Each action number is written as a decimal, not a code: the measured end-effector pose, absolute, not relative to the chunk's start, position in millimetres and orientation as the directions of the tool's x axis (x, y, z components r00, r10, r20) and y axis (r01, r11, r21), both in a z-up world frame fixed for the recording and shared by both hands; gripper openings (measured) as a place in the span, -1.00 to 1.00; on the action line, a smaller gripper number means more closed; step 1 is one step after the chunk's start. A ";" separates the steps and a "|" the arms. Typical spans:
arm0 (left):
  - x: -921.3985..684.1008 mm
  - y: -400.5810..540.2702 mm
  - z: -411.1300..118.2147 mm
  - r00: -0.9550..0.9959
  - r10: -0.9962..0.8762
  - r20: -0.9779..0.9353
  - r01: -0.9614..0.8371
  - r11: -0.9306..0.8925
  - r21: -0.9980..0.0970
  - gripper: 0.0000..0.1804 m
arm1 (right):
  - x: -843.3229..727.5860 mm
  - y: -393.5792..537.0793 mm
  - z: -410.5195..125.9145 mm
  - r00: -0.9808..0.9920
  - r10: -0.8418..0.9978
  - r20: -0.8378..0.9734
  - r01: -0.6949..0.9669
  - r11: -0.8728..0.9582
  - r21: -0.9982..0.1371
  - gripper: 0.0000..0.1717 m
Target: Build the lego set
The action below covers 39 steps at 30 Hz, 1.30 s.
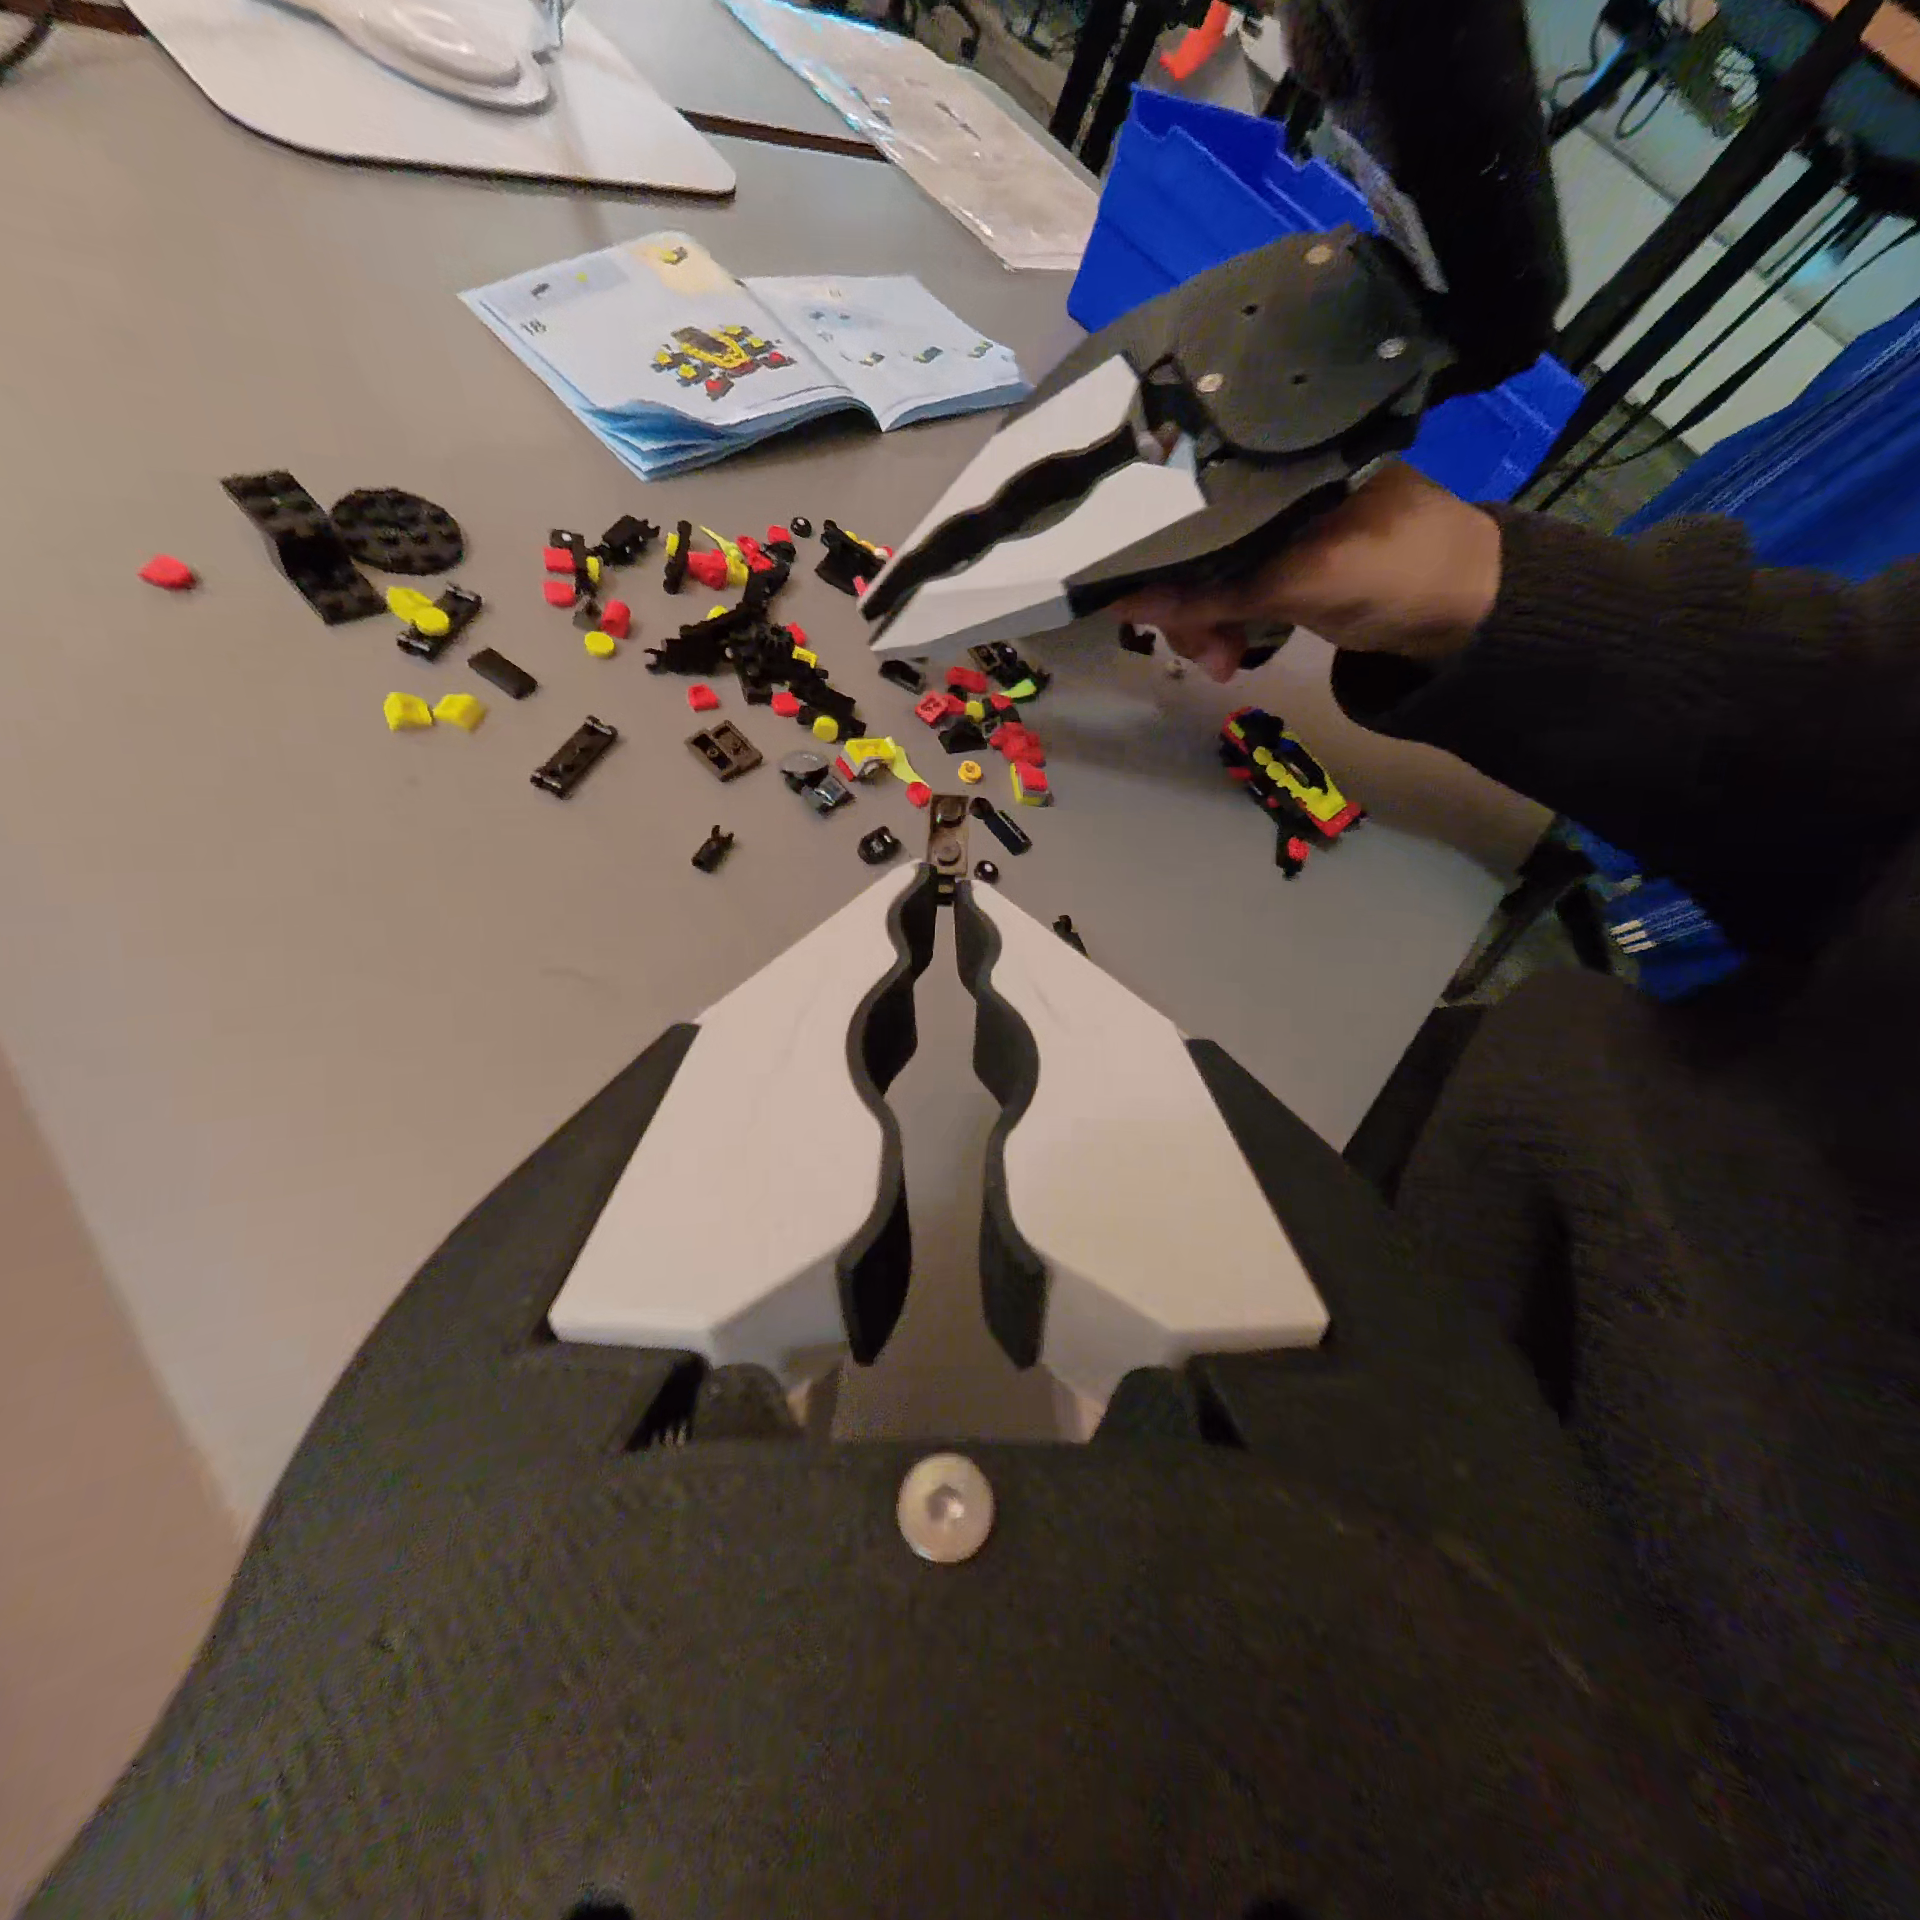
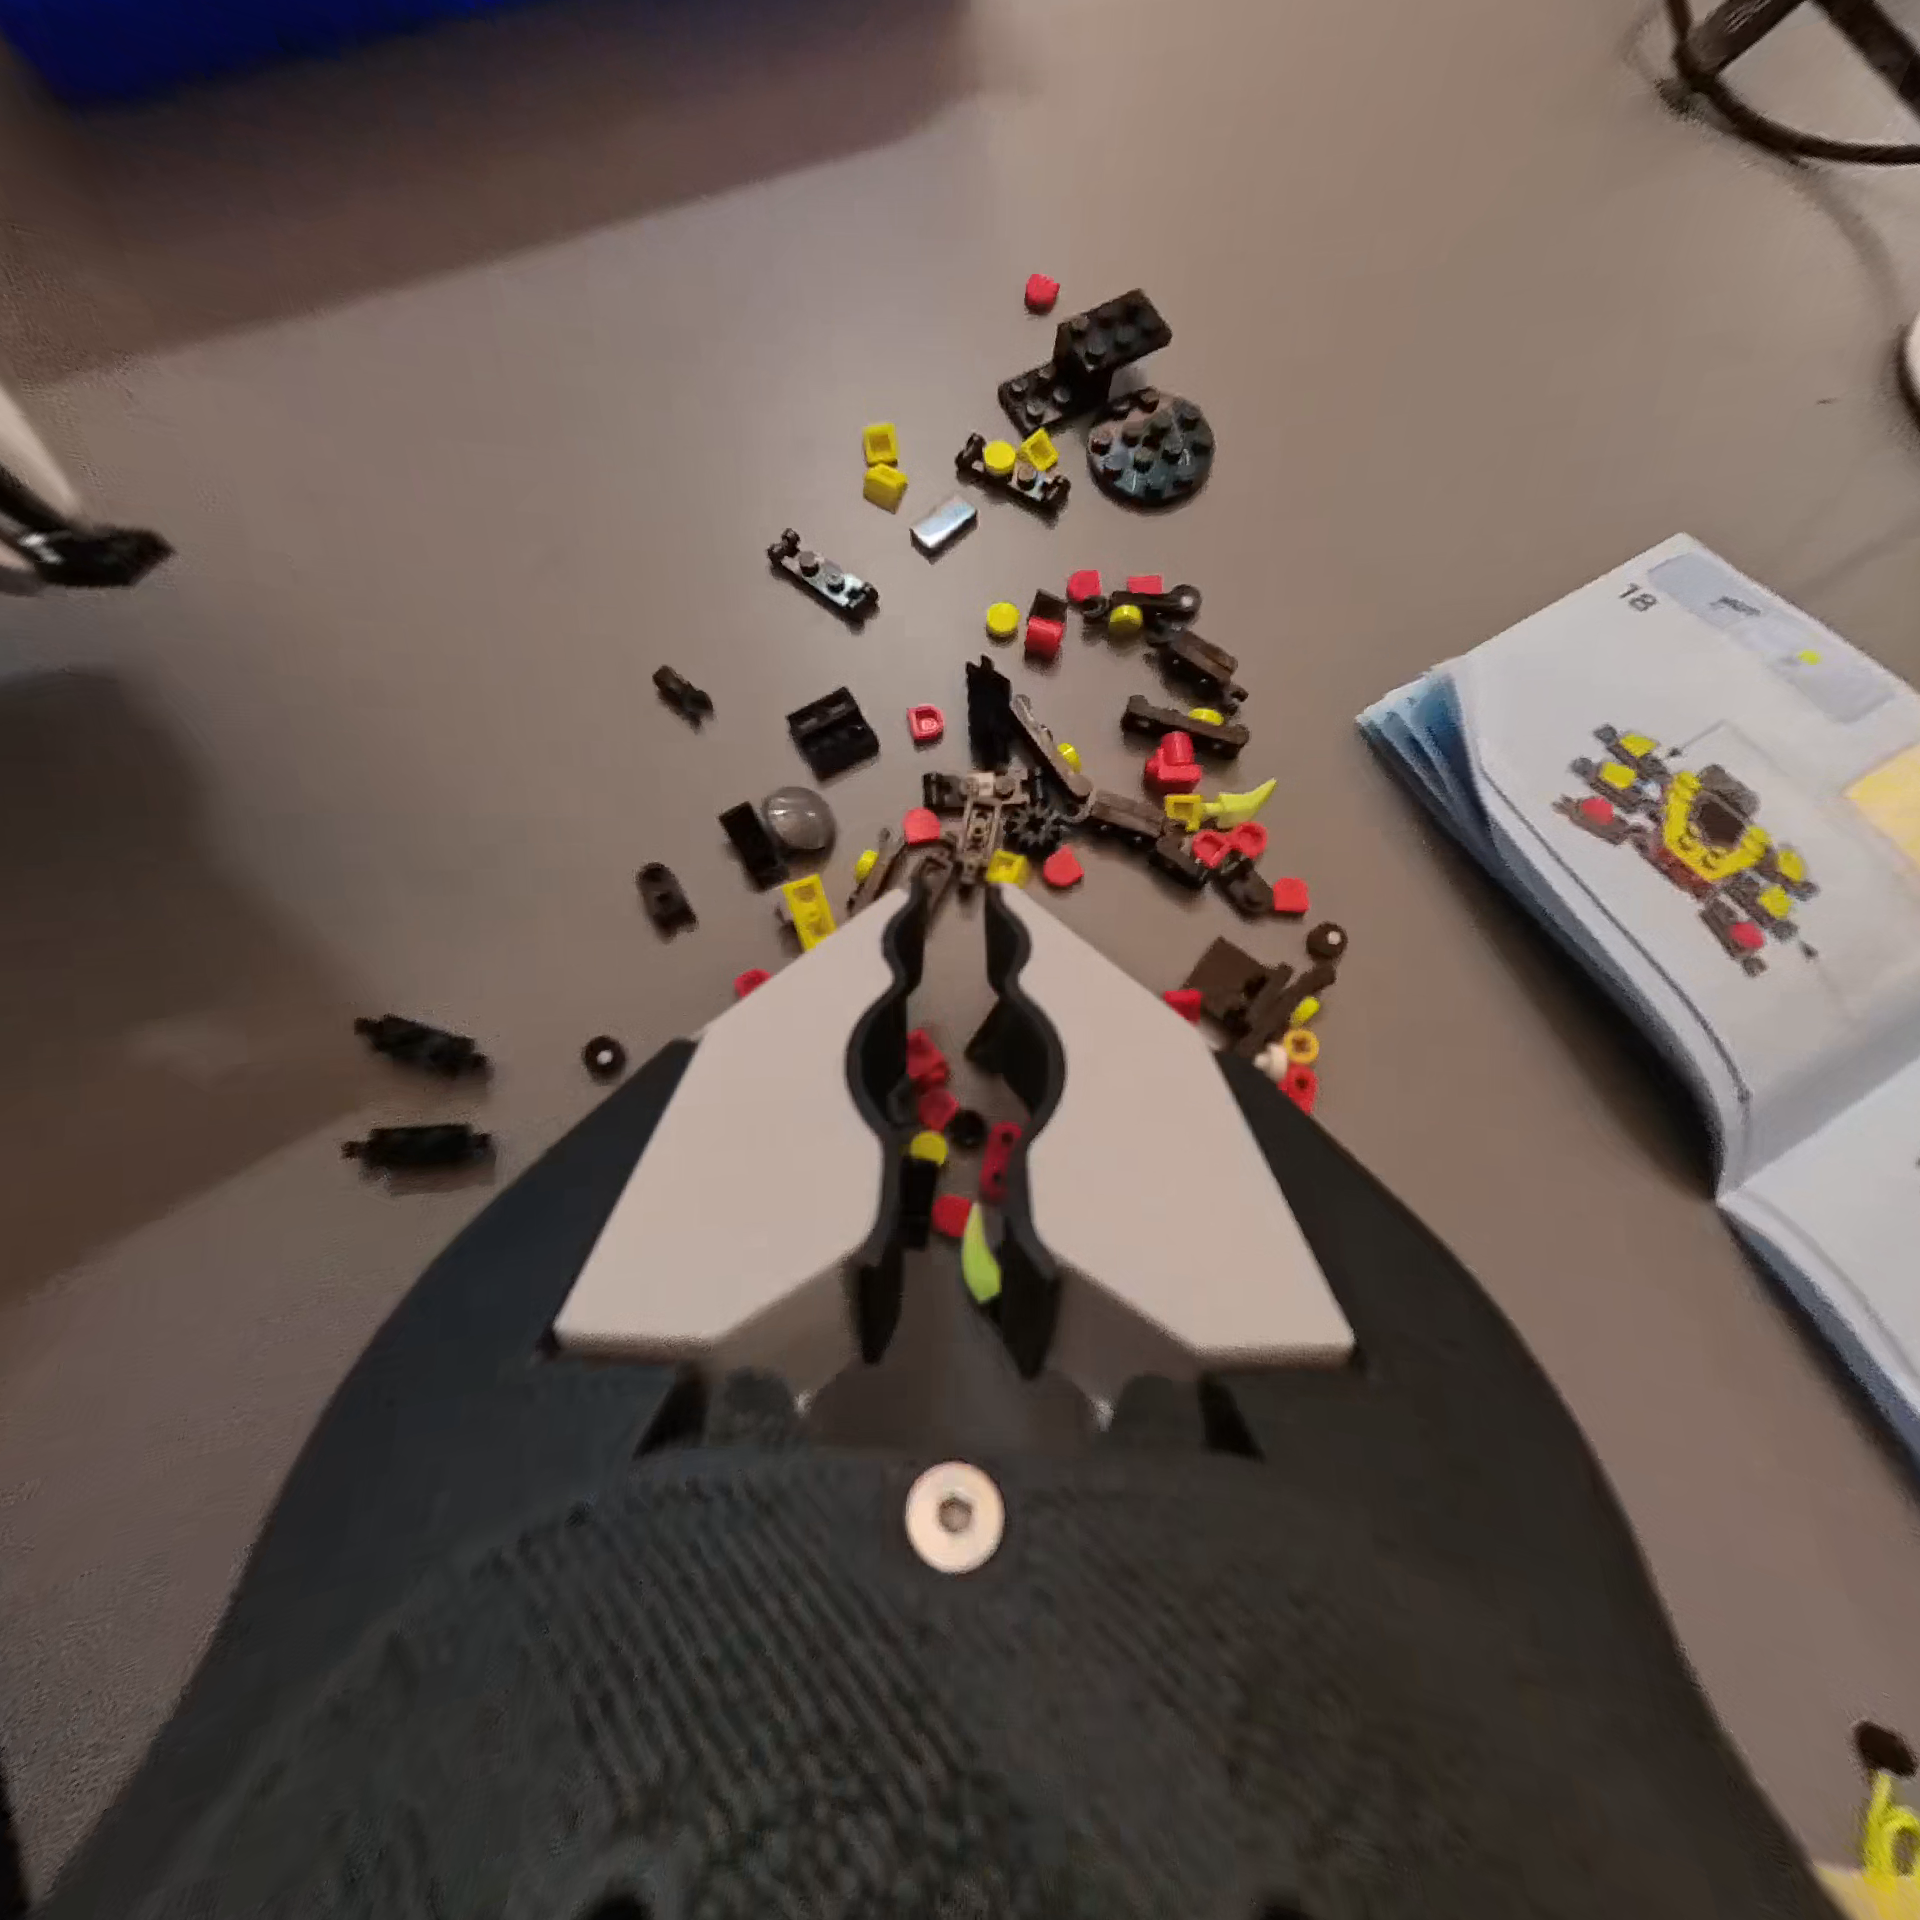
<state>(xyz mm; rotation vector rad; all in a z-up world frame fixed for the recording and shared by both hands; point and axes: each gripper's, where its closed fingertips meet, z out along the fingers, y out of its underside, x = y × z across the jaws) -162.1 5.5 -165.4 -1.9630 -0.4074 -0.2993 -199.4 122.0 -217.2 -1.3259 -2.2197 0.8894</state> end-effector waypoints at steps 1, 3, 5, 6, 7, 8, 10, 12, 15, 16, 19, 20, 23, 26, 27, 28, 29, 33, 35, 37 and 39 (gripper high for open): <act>-161.8 5.2 -166.9 0.906 0.145 0.397 0.422 -0.385 -0.821 -1.00 | -202.4 122.1 -220.5 -0.470 0.882 0.025 0.635 0.358 -0.685 -0.90; -160.9 5.0 -169.7 0.898 0.136 0.419 0.437 -0.392 -0.809 -0.99 | -206.1 122.5 -227.7 -0.467 0.884 0.010 0.664 0.358 -0.656 -0.90; -160.9 4.8 -171.3 0.888 0.130 0.441 0.454 -0.396 -0.798 -0.99 | -207.2 120.8 -234.3 -0.455 0.889 -0.046 0.702 0.326 -0.633 -0.90; -161.2 4.6 -171.4 0.883 0.128 0.452 0.464 -0.394 -0.794 -0.99 | -207.6 119.6 -236.4 -0.448 0.891 -0.077 0.715 0.306 -0.629 -0.90; -161.7 4.3 -171.3 0.878 0.126 0.462 0.472 -0.391 -0.791 -1.00 | -208.2 118.5 -237.7 -0.443 0.891 -0.103 0.724 0.288 -0.627 -0.90; -162.3 4.0 -171.3 0.874 0.125 0.469 0.478 -0.388 -0.788 -1.00 | -209.2 118.2 -237.9 -0.437 0.891 -0.123 0.729 0.271 -0.628 -0.90; -163.7 3.7 -172.0 0.870 0.128 0.477 0.486 -0.386 -0.784 -1.00 | -211.2 119.6 -237.9 -0.425 0.893 -0.145 0.737 0.248 -0.629 -0.93; -164.3 3.9 -172.9 0.868 0.130 0.480 0.490 -0.387 -0.781 -0.99 | -212.3 121.2 -237.1 -0.417 0.894 -0.165 0.741 0.229 -0.631 -0.99; -163.9 5.0 -175.6 0.869 0.133 0.477 0.488 -0.397 -0.778 -0.99 | -212.4 121.2 -230.1 -0.402 0.886 -0.230 0.740 0.167 -0.651 -0.99; -163.8 5.4 -176.9 0.870 0.135 0.475 0.486 -0.401 -0.776 -0.99 | -212.0 120.9 -226.4 -0.393 0.880 -0.266 0.741 0.132 -0.658 -0.99; -164.0 6.7 -180.2 0.876 0.140 0.462 0.476 -0.413 -0.777 -0.99 | -208.1 116.7 -208.4 -0.356 0.818 -0.451 0.749 -0.039 -0.661 -1.00; -164.1 7.2 -181.1 0.879 0.140 0.456 0.470 -0.416 -0.779 -0.99 | -206.0 114.4 -199.7 -0.339 0.771 -0.539 0.754 -0.120 -0.645 -0.99; -164.4 8.4 -183.6 0.888 0.143 0.437 0.453 -0.425 -0.784 -0.99 | -198.5 112.3 -171.8 -0.272 0.541 -0.796 0.773 -0.370 -0.515 -1.00; -163.1 9.7 -186.1 0.894 0.144 0.424 0.442 -0.436 -0.784 -0.99 | -190.6 121.2 -151.2 -0.218 0.290 -0.932 0.774 -0.531 -0.346 -1.00; -162.7 10.0 -186.7 0.896 0.144 0.419 0.438 -0.439 -0.785 -0.99 | -188.2 125.5 -148.3 -0.205 0.235 -0.950 0.770 -0.560 -0.305 -1.00; -162.4 10.4 -187.1 0.898 0.144 0.415 0.434 -0.441 -0.785 -0.99 | -185.9 129.8 -147.2 -0.195 0.202 -0.960 0.765 -0.581 -0.278 -1.00; -162.1 10.7 -187.7 0.900 0.145 0.412 0.431 -0.444 -0.786 -0.99 | -183.6 133.2 -147.9 -0.190 0.193 -0.963 0.760 -0.592 -0.269 -1.00; -161.0 11.8 -190.4 0.903 0.146 0.404 0.424 -0.456 -0.783 -0.99 | -176.1 139.4 -153.1 -0.189 0.239 -0.953 0.748 -0.593 -0.297 -1.00; -160.7 12.0 -191.5 0.905 0.147 0.400 0.420 -0.461 -0.782 -0.99 | -174.5 141.3 -156.3 -0.189 0.285 -0.940 0.746 -0.581 -0.327 -1.00; -160.6 12.1 -192.2 0.906 0.149 0.396 0.417 -0.464 -0.781 -0.99 | -173.0 143.5 -164.5 -0.190 0.387 -0.902 0.749 -0.537 -0.388 -1.00; -161.0 11.9 -192.6 0.907 0.151 0.393 0.416 -0.465 -0.782 -0.99 | -171.8 146.3 -173.1 -0.196 0.505 -0.840 0.751 -0.473 -0.460 -1.00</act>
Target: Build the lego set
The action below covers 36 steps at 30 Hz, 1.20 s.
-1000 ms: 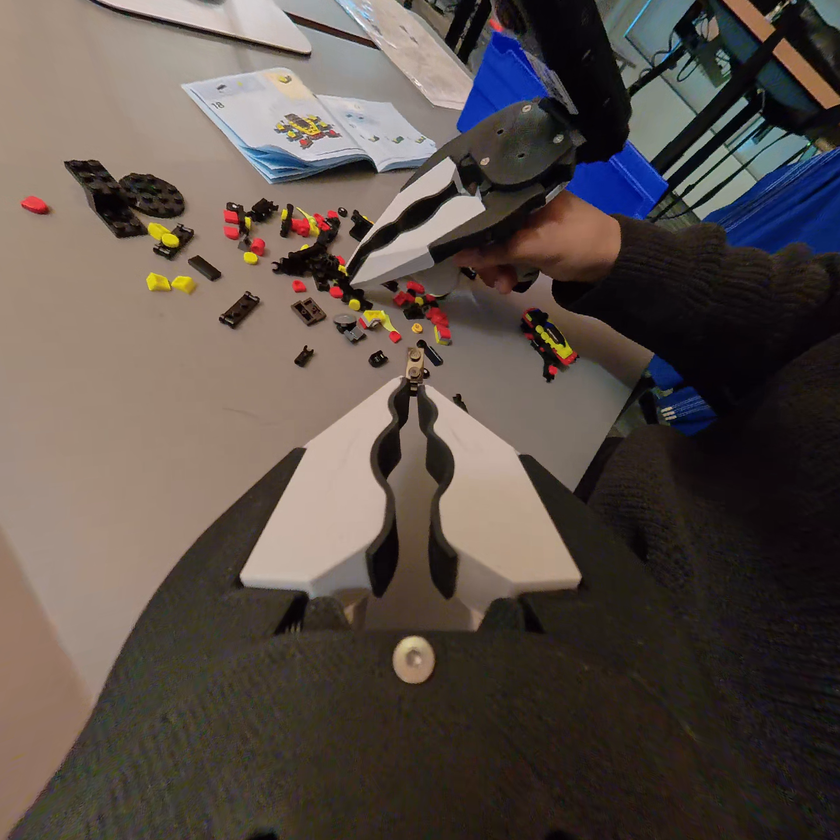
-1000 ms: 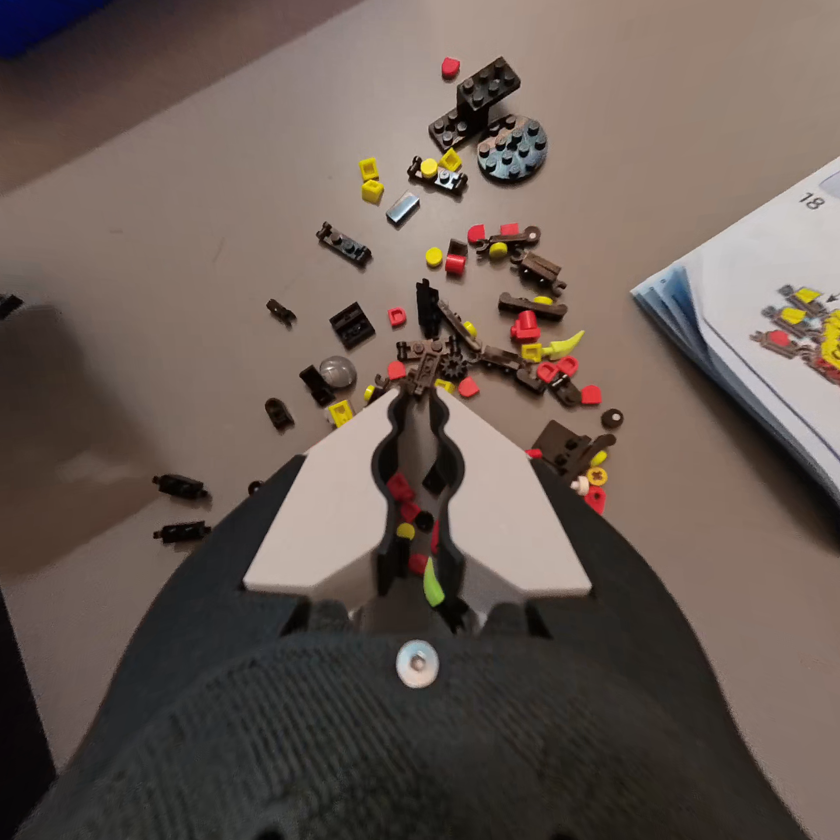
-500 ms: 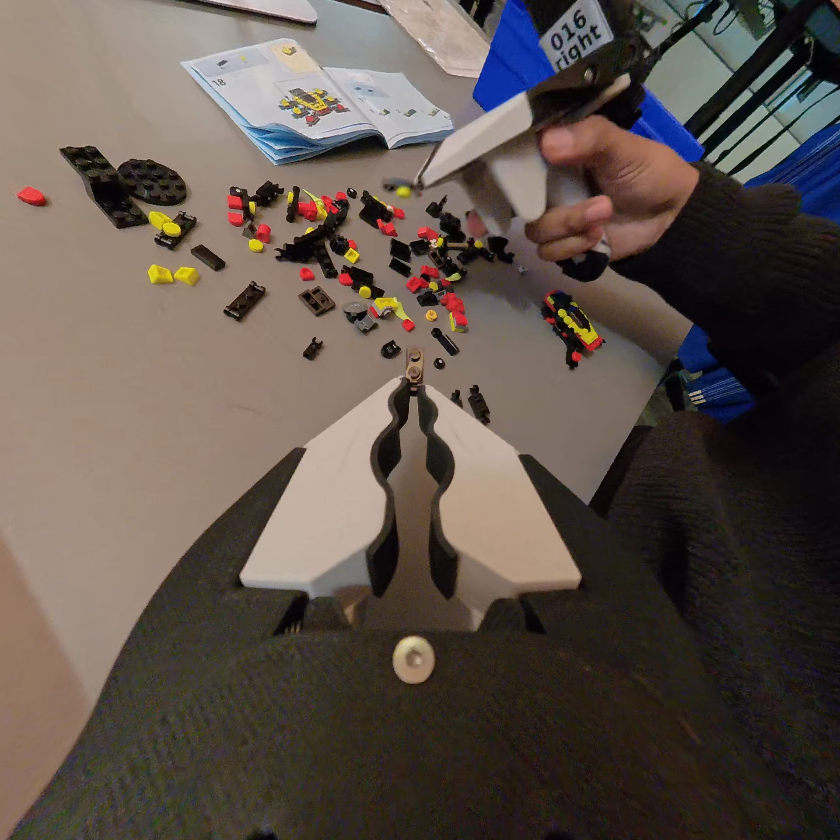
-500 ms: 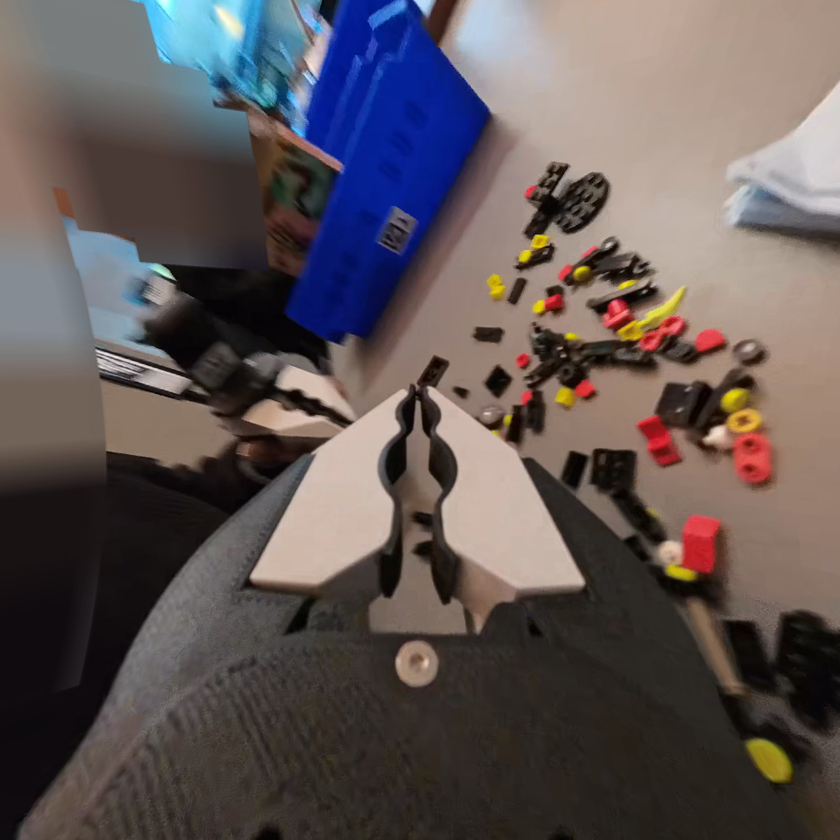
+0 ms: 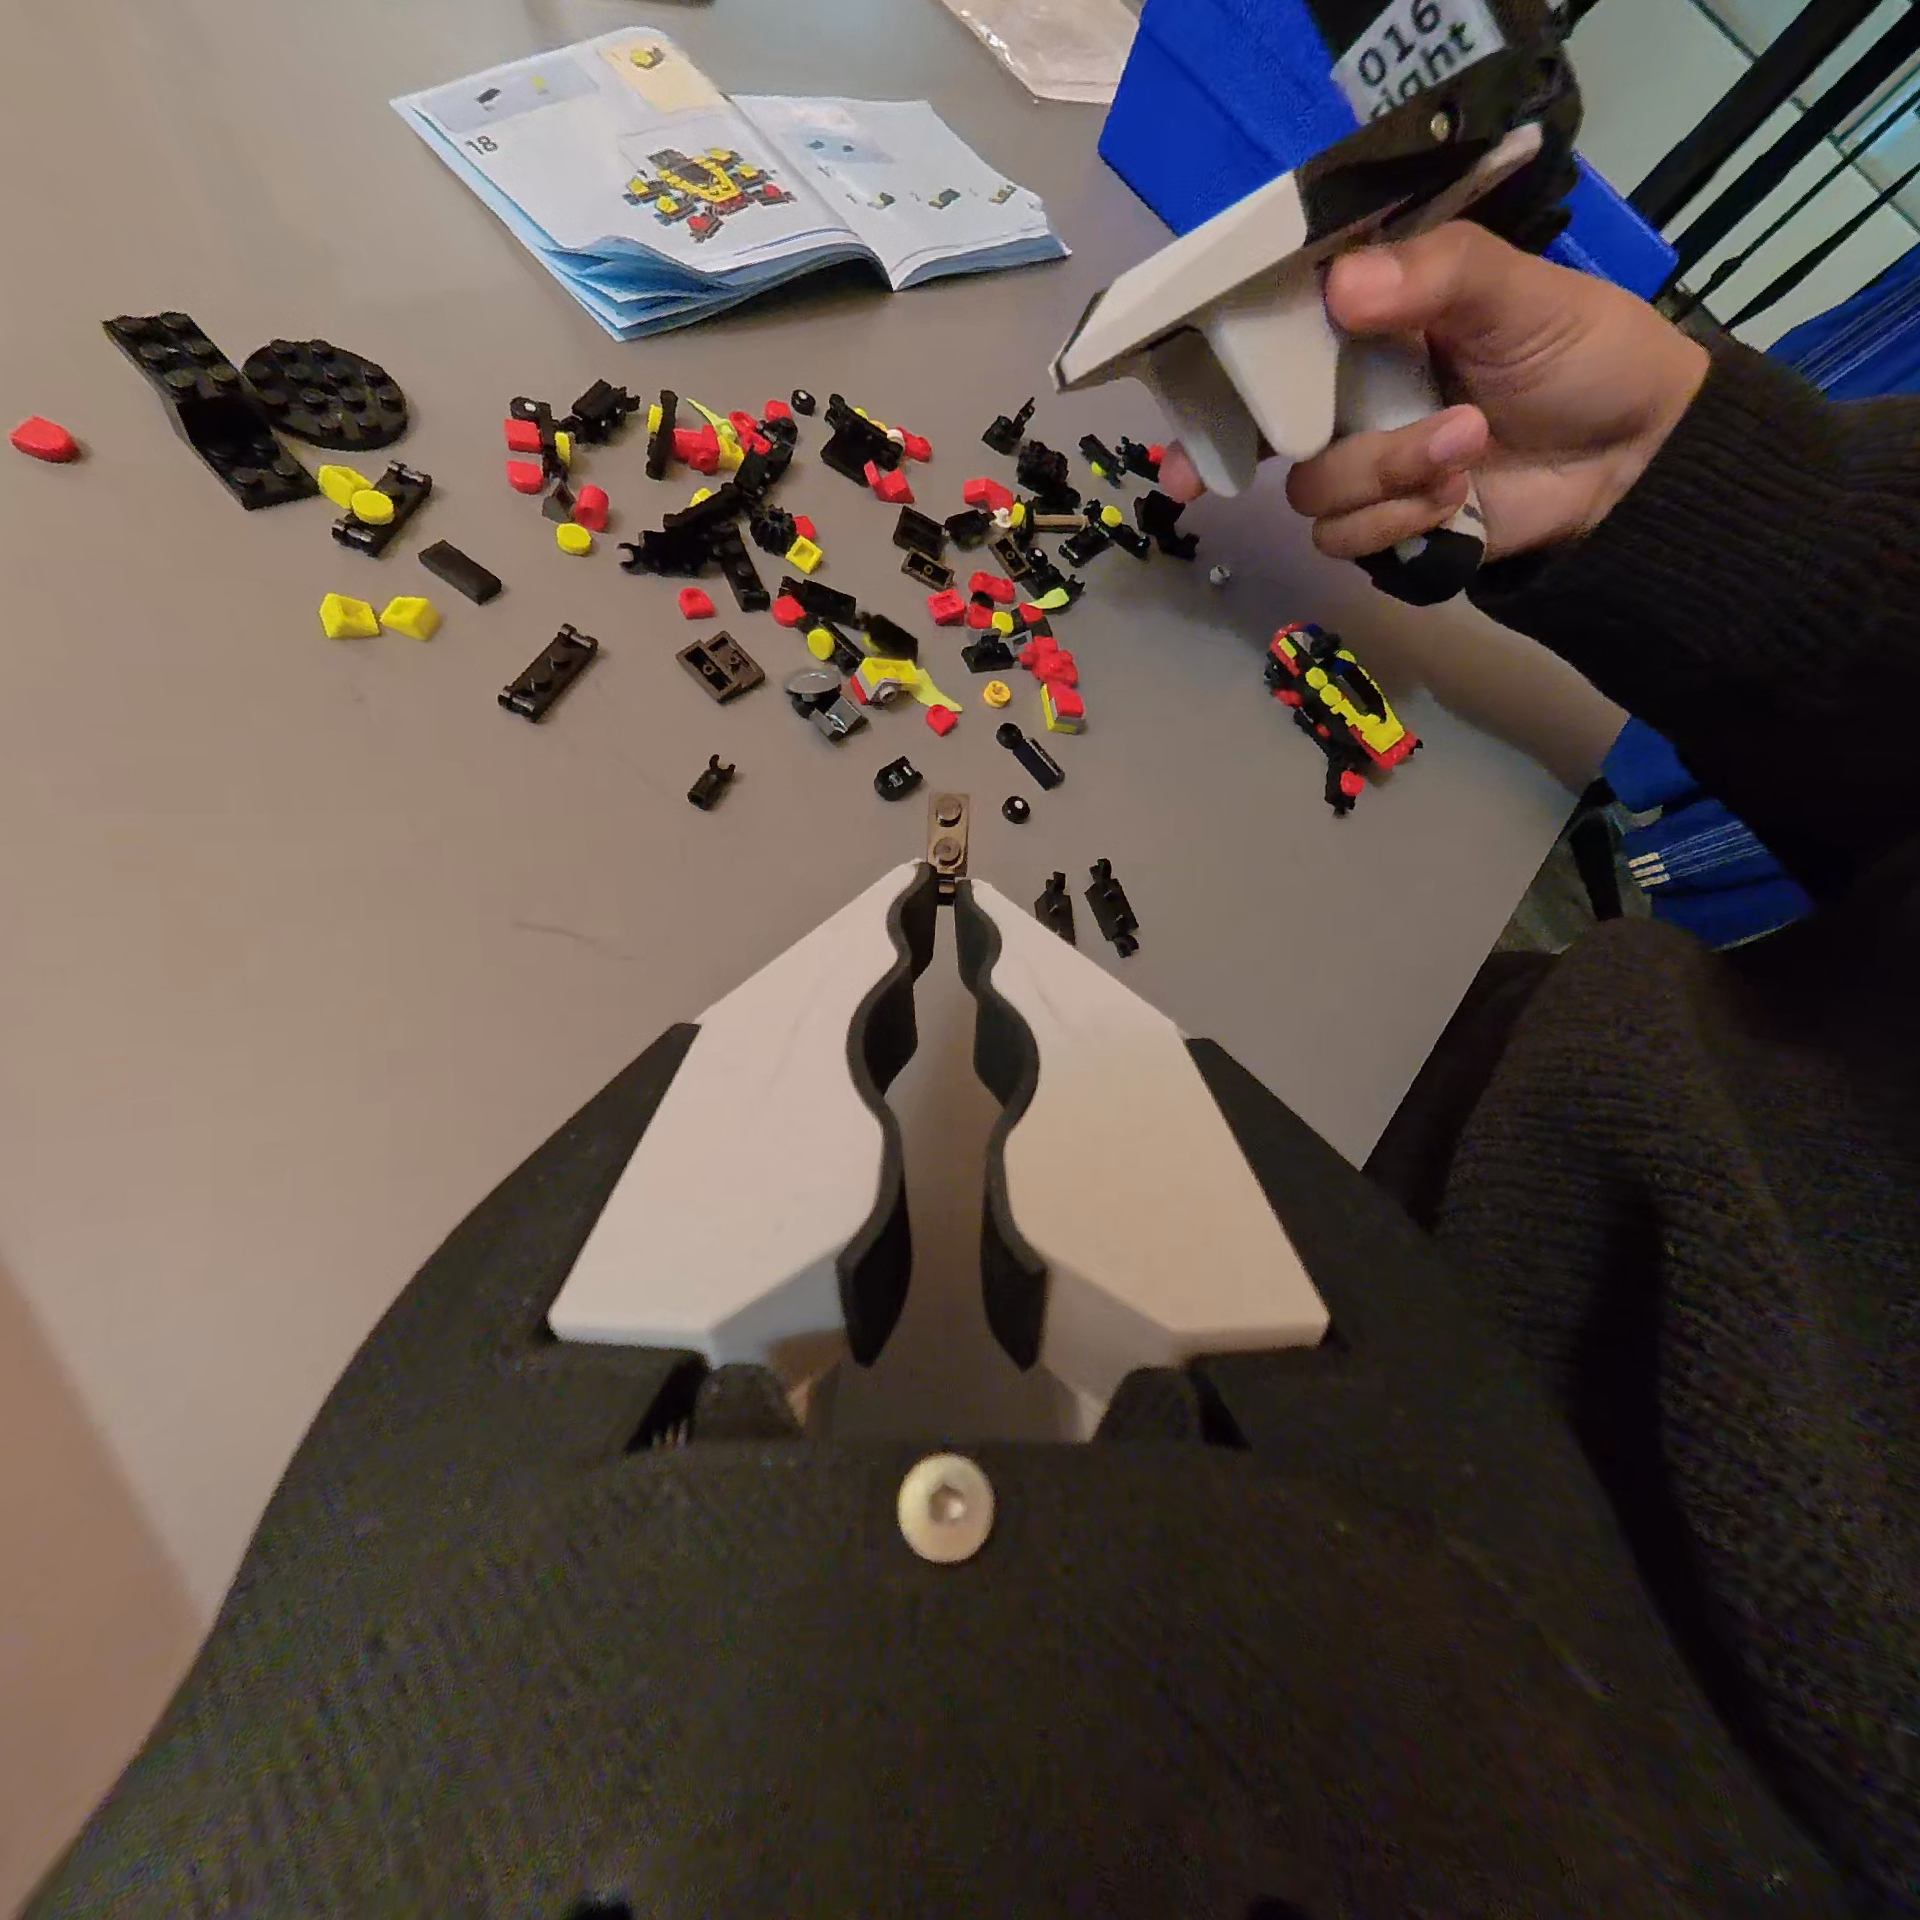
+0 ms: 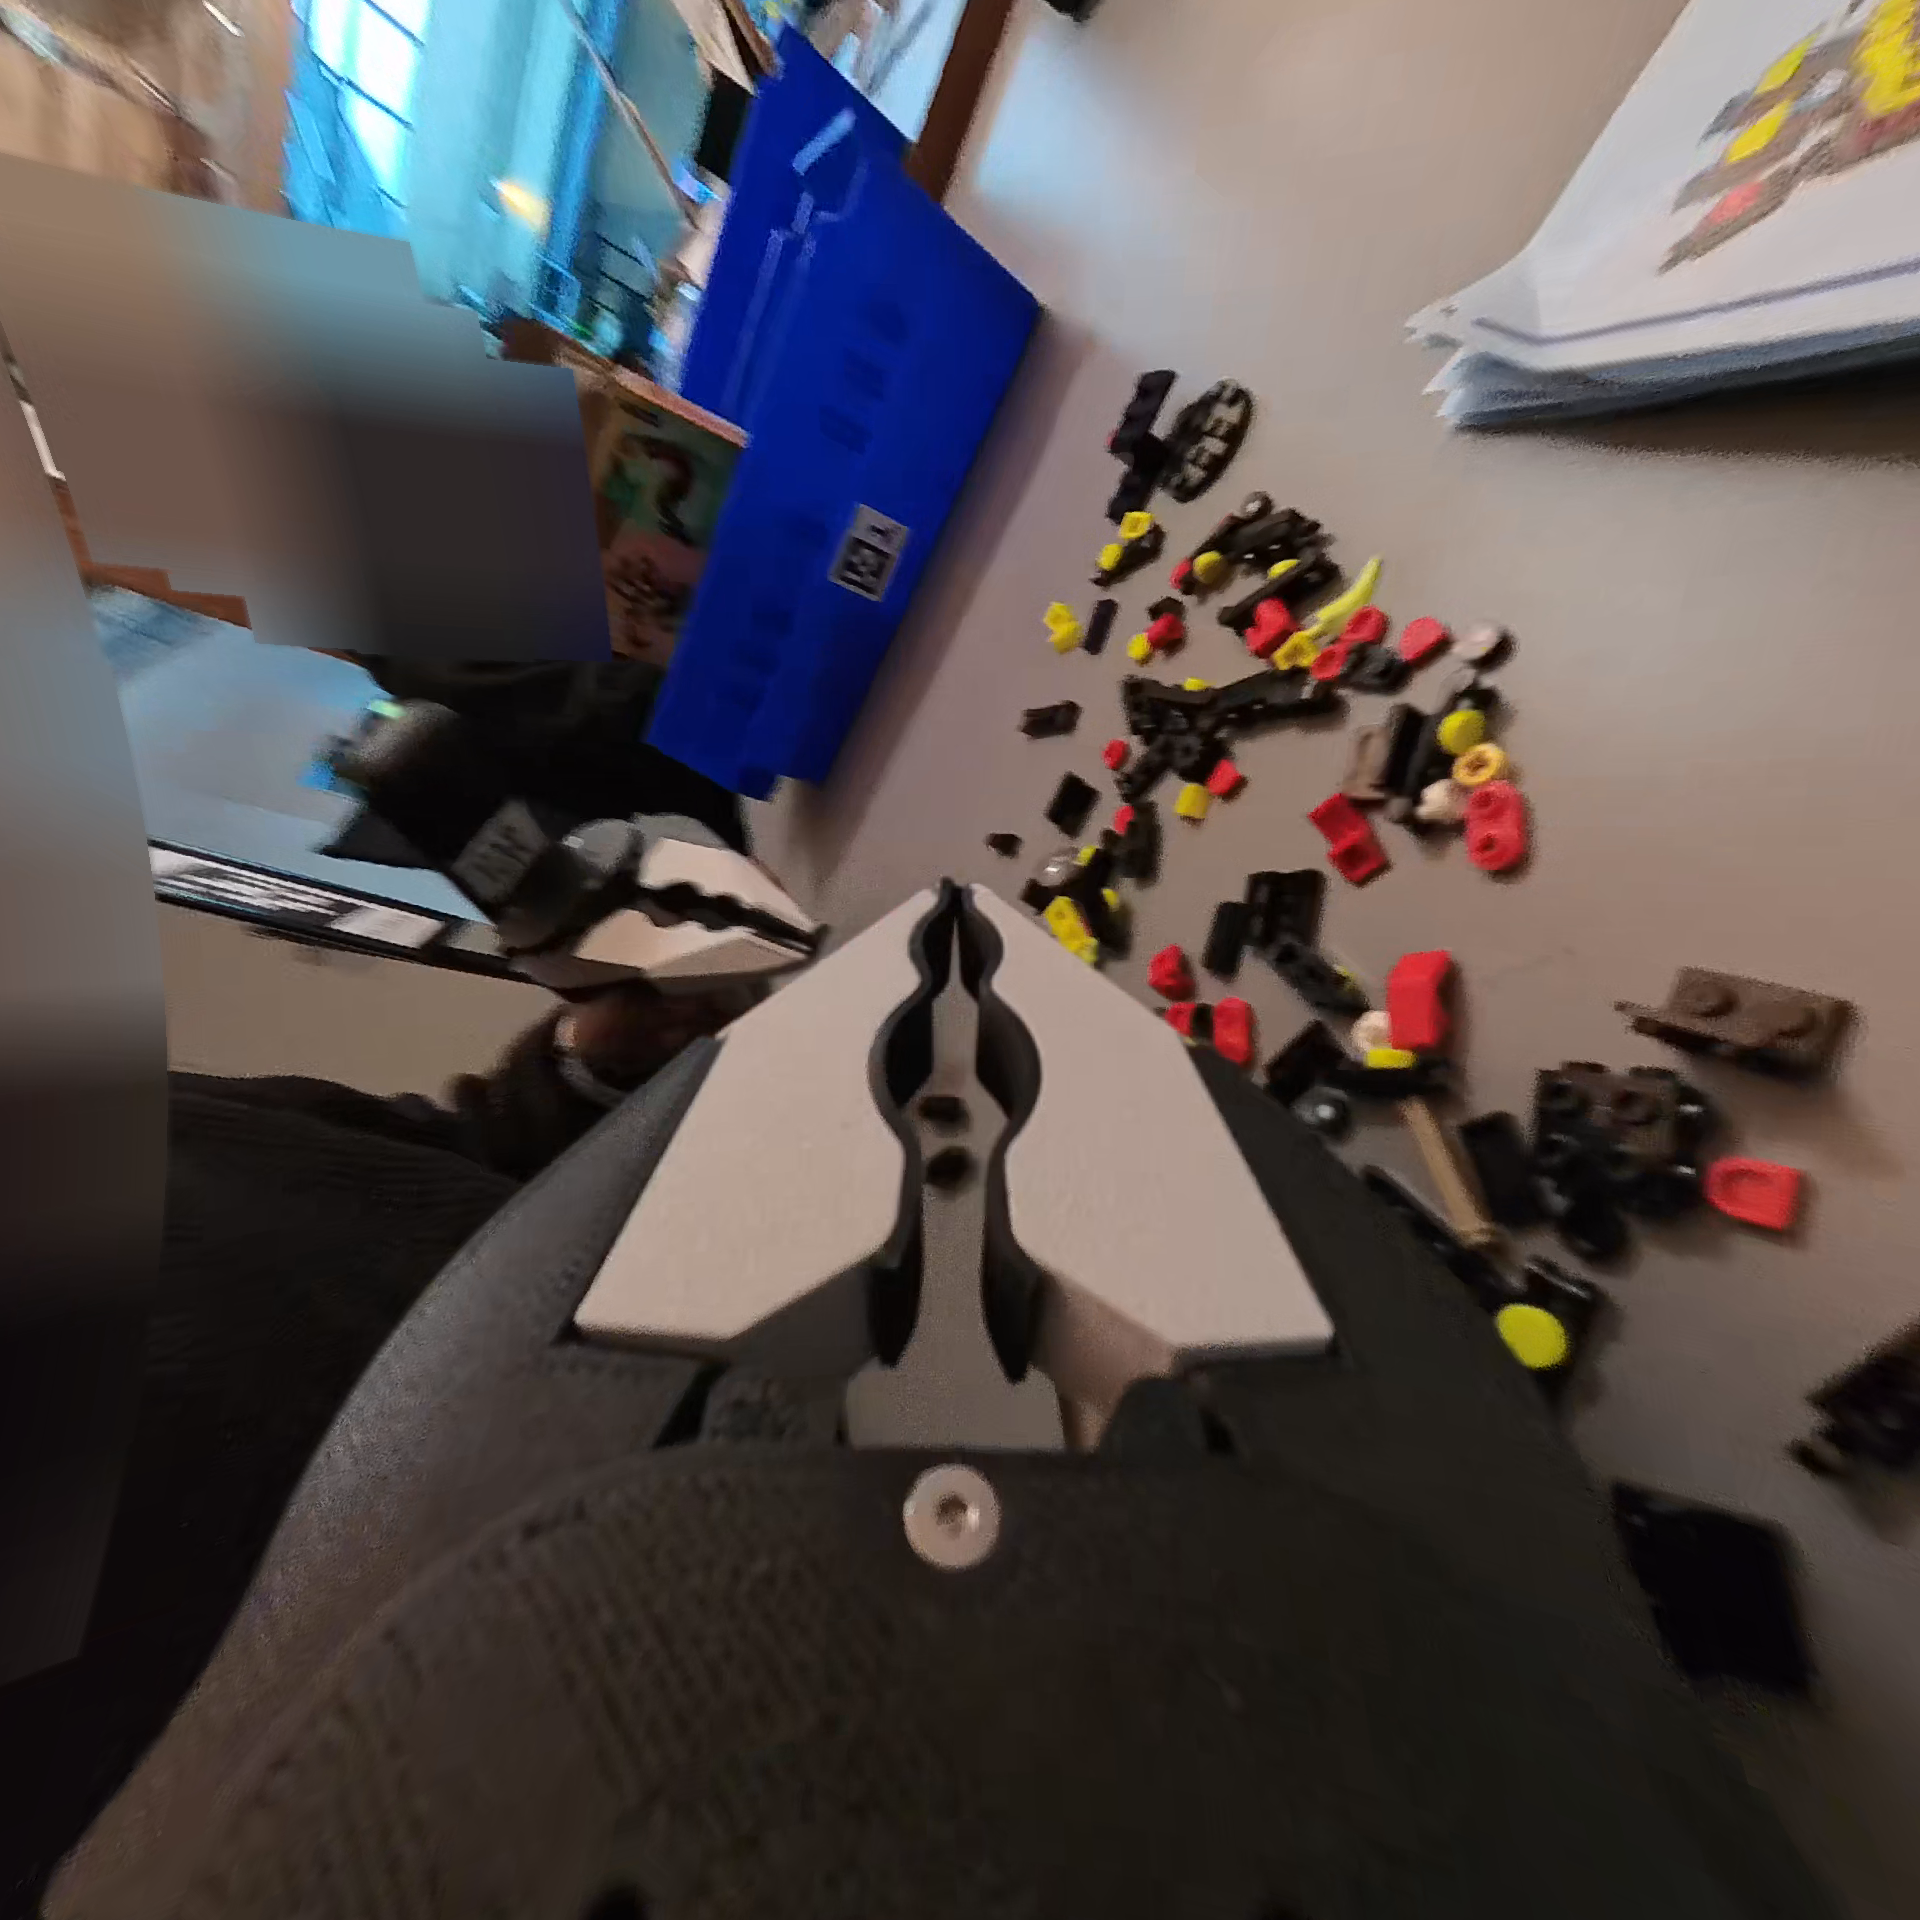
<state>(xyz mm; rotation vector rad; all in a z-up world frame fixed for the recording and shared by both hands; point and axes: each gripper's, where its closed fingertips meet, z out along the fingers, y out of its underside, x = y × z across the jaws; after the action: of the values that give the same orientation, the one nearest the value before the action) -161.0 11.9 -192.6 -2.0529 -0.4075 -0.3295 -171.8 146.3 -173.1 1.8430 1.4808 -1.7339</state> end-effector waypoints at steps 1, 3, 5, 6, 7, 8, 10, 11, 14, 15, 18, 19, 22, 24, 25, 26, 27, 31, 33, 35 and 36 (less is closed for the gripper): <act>-161.3 11.8 -192.5 0.907 0.151 0.393 0.417 -0.464 -0.782 -0.99 | -171.5 147.1 -176.2 -0.204 0.555 -0.806 0.751 -0.439 -0.492 -1.00; -161.7 11.5 -192.5 0.906 0.152 0.395 0.419 -0.463 -0.781 -0.99 | -171.0 146.4 -180.7 -0.223 0.634 -0.740 0.754 -0.369 -0.543 -1.00; -161.8 11.4 -192.4 0.905 0.151 0.398 0.421 -0.462 -0.781 -1.00 | -171.2 142.8 -184.2 -0.247 0.690 -0.681 0.756 -0.301 -0.580 -1.00; -161.7 11.4 -192.3 0.904 0.150 0.400 0.421 -0.462 -0.781 -1.00 | -171.5 140.1 -186.0 -0.261 0.711 -0.653 0.758 -0.267 -0.595 -1.00; -161.5 11.5 -192.3 0.904 0.148 0.401 0.422 -0.462 -0.780 -1.00 | -172.0 137.1 -188.1 -0.276 0.730 -0.625 0.761 -0.231 -0.606 -1.00; -161.4 11.5 -192.4 0.904 0.147 0.402 0.422 -0.463 -0.780 -0.99 | -172.7 134.1 -190.9 -0.291 0.749 -0.595 0.763 -0.193 -0.617 -1.00; -161.1 11.3 -192.5 0.904 0.145 0.403 0.422 -0.464 -0.779 -0.99 | -174.7 128.3 -198.5 -0.330 0.790 -0.517 0.765 -0.097 -0.637 -0.97; -161.2 11.2 -192.3 0.903 0.144 0.404 0.423 -0.463 -0.779 -1.00 | -176.0 125.1 -203.1 -0.354 0.809 -0.469 0.763 -0.040 -0.645 -0.96; -161.8 10.8 -191.6 0.902 0.144 0.407 0.425 -0.460 -0.780 -0.99 | -180.8 118.8 -221.2 -0.424 0.857 -0.294 0.749 0.150 -0.645 -0.92; -161.8 10.5 -191.6 0.902 0.144 0.408 0.426 -0.459 -0.779 -1.00 | -182.9 119.5 -228.0 -0.437 0.871 -0.226 0.746 0.210 -0.632 -0.91; -162.7 10.0 -191.1 0.901 0.145 0.409 0.427 -0.457 -0.780 -1.00 | -189.9 120.4 -240.1 -0.440 0.891 -0.114 0.750 0.295 -0.592 -0.90; -162.9 9.7 -191.0 0.901 0.145 0.409 0.428 -0.456 -0.781 -1.00 | -191.1 117.7 -240.3 -0.439 0.890 -0.125 0.754 0.290 -0.589 -0.90; -163.8 9.2 -191.1 0.900 0.146 0.412 0.431 -0.455 -0.779 -1.00 | -193.3 113.1 -237.3 -0.428 0.889 -0.165 0.767 0.260 -0.586 -0.86; -164.0 9.2 -191.1 0.897 0.145 0.417 0.435 -0.454 -0.778 -0.99 | -194.1 113.1 -233.6 -0.421 0.891 -0.169 0.766 0.250 -0.592 -0.86; -164.0 9.3 -191.0 0.896 0.144 0.420 0.437 -0.453 -0.777 -1.00 | -194.0 112.3 -232.0 -0.420 0.891 -0.174 0.766 0.245 -0.595 -0.86; -164.0 9.4 -190.9 0.895 0.142 0.422 0.438 -0.452 -0.777 -1.00 | -193.6 110.4 -230.4 -0.422 0.888 -0.182 0.764 0.241 -0.598 -0.86; -163.9 9.5 -190.9 0.895 0.141 0.424 0.439 -0.452 -0.777 -1.00 | -193.1 108.5 -229.2 -0.426 0.885 -0.187 0.762 0.239 -0.601 -0.86; -163.3 9.8 -190.9 0.894 0.138 0.427 0.440 -0.453 -0.775 -1.00 | -193.5 106.1 -231.7 -0.437 0.886 -0.157 0.759 0.269 -0.593 -0.85; -163.4 9.6 -190.8 0.894 0.139 0.426 0.440 -0.453 -0.776 -1.00 | -194.8 105.6 -234.4 -0.442 0.886 -0.142 0.757 0.283 -0.588 -0.85; -163.5 9.5 -190.8 0.894 0.139 0.426 0.440 -0.453 -0.776 -1.00 | -195.8 104.6 -236.3 -0.444 0.884 -0.143 0.759 0.287 -0.584 -0.85; -163.5 9.3 -190.9 0.894 0.140 0.425 0.440 -0.453 -0.776 -1.00 | -196.3 104.4 -237.0 -0.445 0.884 -0.144 0.761 0.288 -0.582 -0.86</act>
<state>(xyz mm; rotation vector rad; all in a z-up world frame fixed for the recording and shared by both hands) -163.5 9.3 -190.9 -2.0338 -0.4188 -0.3684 -196.3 104.4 -237.0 1.7398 2.6790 -1.0046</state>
